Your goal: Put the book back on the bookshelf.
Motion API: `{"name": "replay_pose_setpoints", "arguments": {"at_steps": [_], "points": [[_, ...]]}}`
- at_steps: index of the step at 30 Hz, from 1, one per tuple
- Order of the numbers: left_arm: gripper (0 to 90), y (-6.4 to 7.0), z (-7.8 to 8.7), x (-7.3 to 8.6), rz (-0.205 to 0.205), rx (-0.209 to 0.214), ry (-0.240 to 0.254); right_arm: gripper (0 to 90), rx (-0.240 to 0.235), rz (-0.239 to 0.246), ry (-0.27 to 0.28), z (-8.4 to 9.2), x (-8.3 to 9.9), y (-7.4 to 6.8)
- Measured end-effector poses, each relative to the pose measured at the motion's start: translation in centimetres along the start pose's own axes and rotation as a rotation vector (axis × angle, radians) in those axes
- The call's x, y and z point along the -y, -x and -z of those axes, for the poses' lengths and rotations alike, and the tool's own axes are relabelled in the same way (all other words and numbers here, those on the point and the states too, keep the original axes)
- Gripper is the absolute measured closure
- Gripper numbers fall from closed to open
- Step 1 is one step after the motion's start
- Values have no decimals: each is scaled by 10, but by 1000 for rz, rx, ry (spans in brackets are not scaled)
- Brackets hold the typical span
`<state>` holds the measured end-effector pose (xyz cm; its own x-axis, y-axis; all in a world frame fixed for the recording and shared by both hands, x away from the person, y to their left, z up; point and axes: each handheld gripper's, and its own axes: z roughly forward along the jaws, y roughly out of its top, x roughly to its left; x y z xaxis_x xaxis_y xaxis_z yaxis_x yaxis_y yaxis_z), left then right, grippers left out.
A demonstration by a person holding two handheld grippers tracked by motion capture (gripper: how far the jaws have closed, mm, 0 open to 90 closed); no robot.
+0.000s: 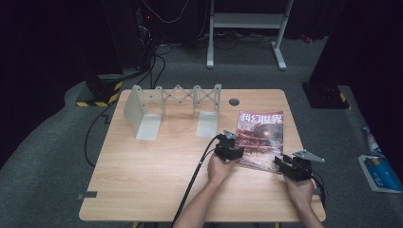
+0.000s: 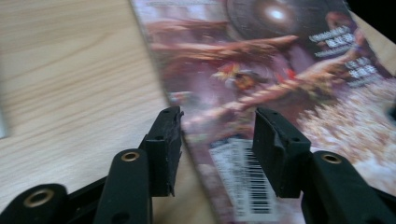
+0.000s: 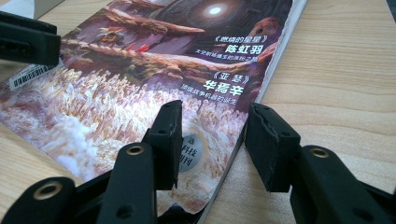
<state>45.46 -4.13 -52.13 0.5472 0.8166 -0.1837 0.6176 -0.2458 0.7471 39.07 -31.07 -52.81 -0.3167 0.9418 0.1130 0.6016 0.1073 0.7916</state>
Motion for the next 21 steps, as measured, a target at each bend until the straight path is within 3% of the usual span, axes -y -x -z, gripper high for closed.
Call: {"name": "replay_pose_setpoints", "arguments": {"at_steps": [10,14,21], "points": [[518,2,0,0,-15,-18,-6,565,1,-2,-8,0,-1,-1],[524,2,1,0,-24,-17,-9,572,23,35,-7,1,-1,-4],[535,3,3,1,-36,-19,-21,573,18,30,-16,1,-2,-4]]}}
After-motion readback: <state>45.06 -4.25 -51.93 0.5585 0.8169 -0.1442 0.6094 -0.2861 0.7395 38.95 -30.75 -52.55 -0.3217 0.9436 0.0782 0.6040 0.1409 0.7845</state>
